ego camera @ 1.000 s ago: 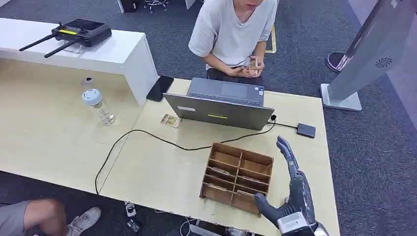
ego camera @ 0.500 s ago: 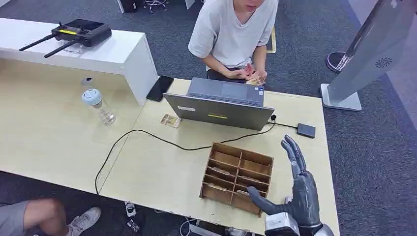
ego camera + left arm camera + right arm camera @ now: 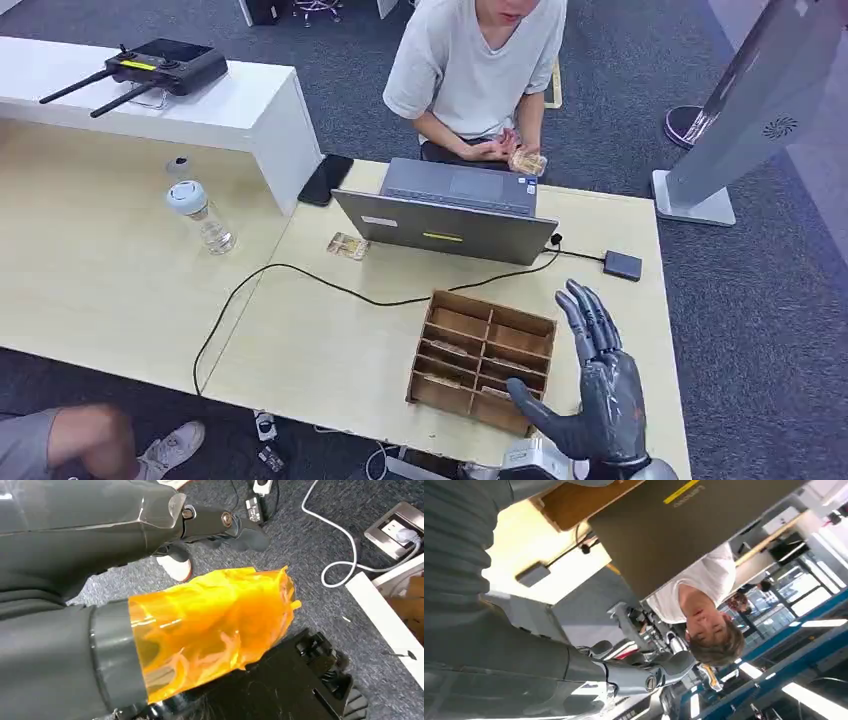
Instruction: Pass the card to the sensor for recognition and then transmit it.
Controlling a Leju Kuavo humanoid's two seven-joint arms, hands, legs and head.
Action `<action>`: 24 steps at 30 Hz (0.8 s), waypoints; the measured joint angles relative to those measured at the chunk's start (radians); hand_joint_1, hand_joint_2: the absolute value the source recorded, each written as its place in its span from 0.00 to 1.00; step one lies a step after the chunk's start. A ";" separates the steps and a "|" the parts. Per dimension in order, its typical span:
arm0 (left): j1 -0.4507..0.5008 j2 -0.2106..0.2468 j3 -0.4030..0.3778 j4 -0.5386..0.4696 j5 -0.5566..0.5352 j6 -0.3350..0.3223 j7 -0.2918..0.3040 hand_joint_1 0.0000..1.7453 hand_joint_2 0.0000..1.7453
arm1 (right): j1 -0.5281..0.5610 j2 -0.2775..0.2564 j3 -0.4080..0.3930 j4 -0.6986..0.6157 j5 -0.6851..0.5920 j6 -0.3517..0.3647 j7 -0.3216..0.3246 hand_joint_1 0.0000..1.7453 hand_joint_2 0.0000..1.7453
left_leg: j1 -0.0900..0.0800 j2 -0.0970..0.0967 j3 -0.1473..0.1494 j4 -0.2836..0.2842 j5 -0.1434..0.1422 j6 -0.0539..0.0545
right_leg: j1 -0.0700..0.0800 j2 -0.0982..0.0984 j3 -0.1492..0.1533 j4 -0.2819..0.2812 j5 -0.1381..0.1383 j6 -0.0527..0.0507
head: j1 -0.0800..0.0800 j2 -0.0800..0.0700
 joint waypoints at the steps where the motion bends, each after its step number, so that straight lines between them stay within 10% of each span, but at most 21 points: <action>1: 0.000 0.000 0.000 0.000 -0.005 -0.006 0.000 0.00 0.00 | -0.006 -0.006 0.010 0.011 0.023 -0.002 0.014 0.00 1.00 | 0.000 0.000 0.000 0.000 0.000 0.000 | 0.000 0.000 0.000 0.000 0.000 0.000 | 0.000 0.000; 24: 0.000 -0.023 0.053 0.000 -0.092 -0.077 0.008 0.00 0.00 | -0.055 -0.016 0.090 0.170 0.074 0.016 0.075 0.13 1.00 | 0.000 0.000 0.000 0.000 0.000 0.000 | 0.000 0.000 0.000 0.000 0.000 0.000 | 0.000 0.000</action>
